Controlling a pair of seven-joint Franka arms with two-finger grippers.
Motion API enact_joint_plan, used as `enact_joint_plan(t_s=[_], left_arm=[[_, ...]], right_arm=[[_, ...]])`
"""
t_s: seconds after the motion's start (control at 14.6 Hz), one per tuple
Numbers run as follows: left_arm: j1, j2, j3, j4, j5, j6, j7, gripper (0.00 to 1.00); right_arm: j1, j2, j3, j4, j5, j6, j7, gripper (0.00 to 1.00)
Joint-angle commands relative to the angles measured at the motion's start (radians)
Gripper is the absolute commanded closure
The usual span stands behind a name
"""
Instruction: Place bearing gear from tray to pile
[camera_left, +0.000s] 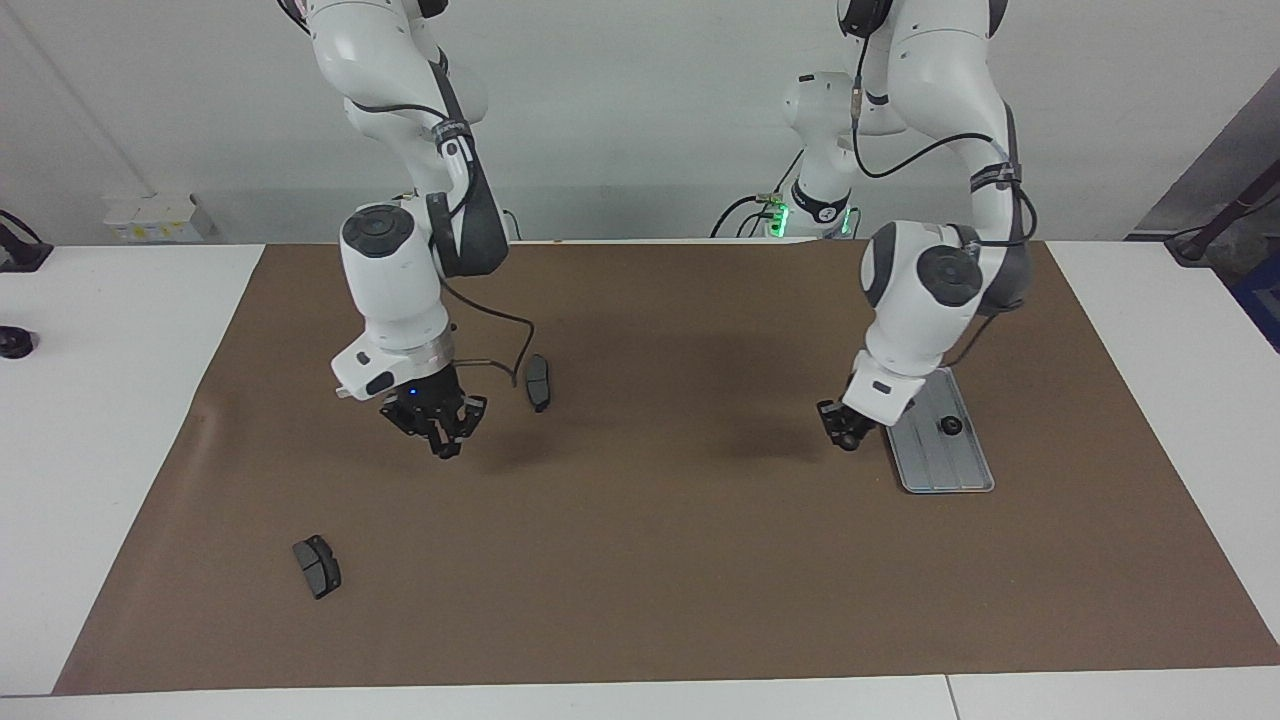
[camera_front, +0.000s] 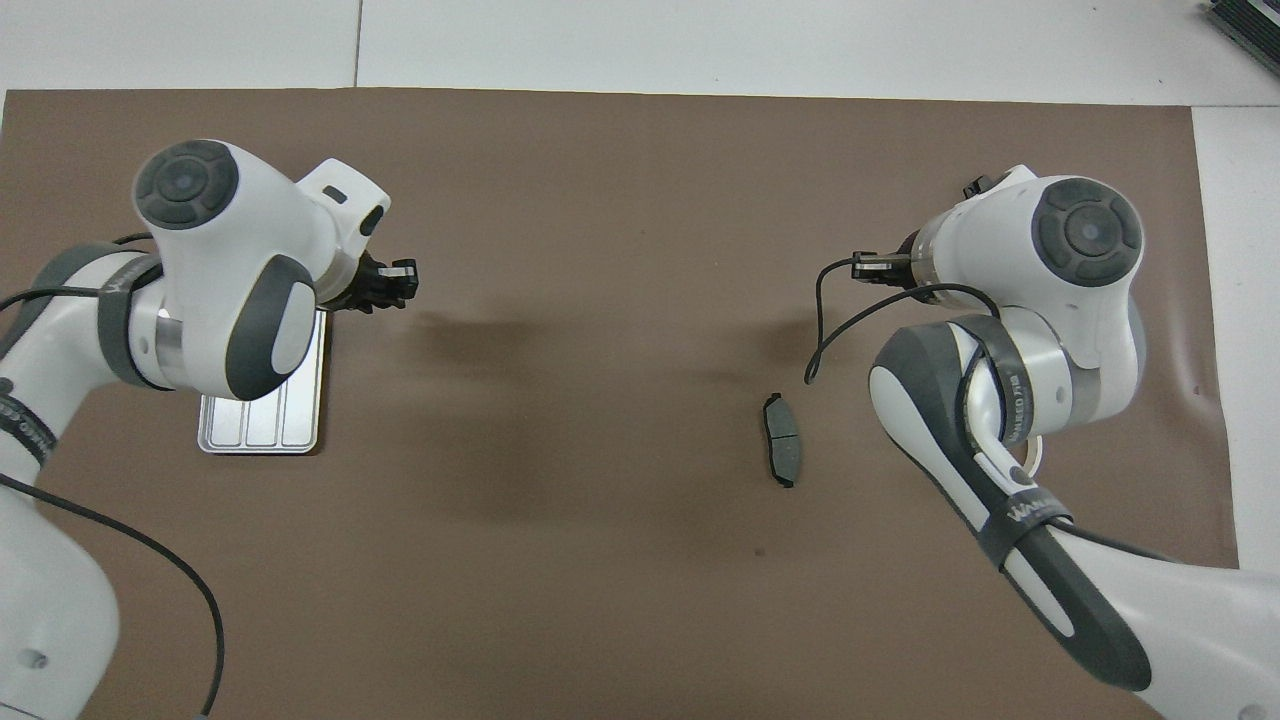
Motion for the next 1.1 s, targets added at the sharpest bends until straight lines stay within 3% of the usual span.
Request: enact_joint_plan(t_s=[0.0,0.14,0.34,0.41,0.48,0.69,0.76,0.82,0.96,1.03], left_arm=[[-0.116,0.008,0.014,0.023,0.012,0.006,-0.122,1.0],[-0.18,0.009,0.013,0.016,0.012,0.04,-0.159,1.0],[-0.28,0.057,0.014,0.023,0.01,0.139,-0.236,1.0],[-0.297,0.07,0.014,0.023,0.01,0.164,-0.241,1.0],[-0.305,0.08,0.014,0.025,0.01,0.187,-0.241,1.0],[-0.355,0.112,0.016,0.022,0.015,0.212,-0.242,1.0],[-0.357,0.112,0.016,0.02,0.016,0.213,-0.242,0.94],[-0.363,0.112,0.016,0.019,0.016,0.216,-0.242,0.67],[-0.375,0.112,0.017,0.019,0.019,0.209,-0.245,0.01],[-0.366,0.11,0.017,0.02,0.019,0.2,-0.244,0.0]], right_arm=[[-0.031,0.081,0.016,0.018,0.048,0.114,-0.022,1.0],[-0.036,0.141,0.016,0.053,0.053,0.147,-0.056,1.0],[-0.046,0.189,0.016,0.06,0.057,0.185,-0.078,0.79],[-0.049,0.192,0.016,0.056,0.057,0.198,-0.078,0.3],[-0.048,0.181,0.017,0.058,0.057,0.187,-0.078,0.0],[-0.04,0.1,0.017,0.06,0.057,0.11,-0.078,0.0],[-0.04,0.073,0.017,0.06,0.057,0.084,-0.078,0.0],[-0.034,0.04,0.017,0.06,0.057,0.039,-0.072,0.0],[-0.023,-0.016,0.017,0.06,0.057,-0.043,-0.067,0.0],[-0.01,-0.041,0.017,0.06,0.057,-0.08,-0.067,0.0]])
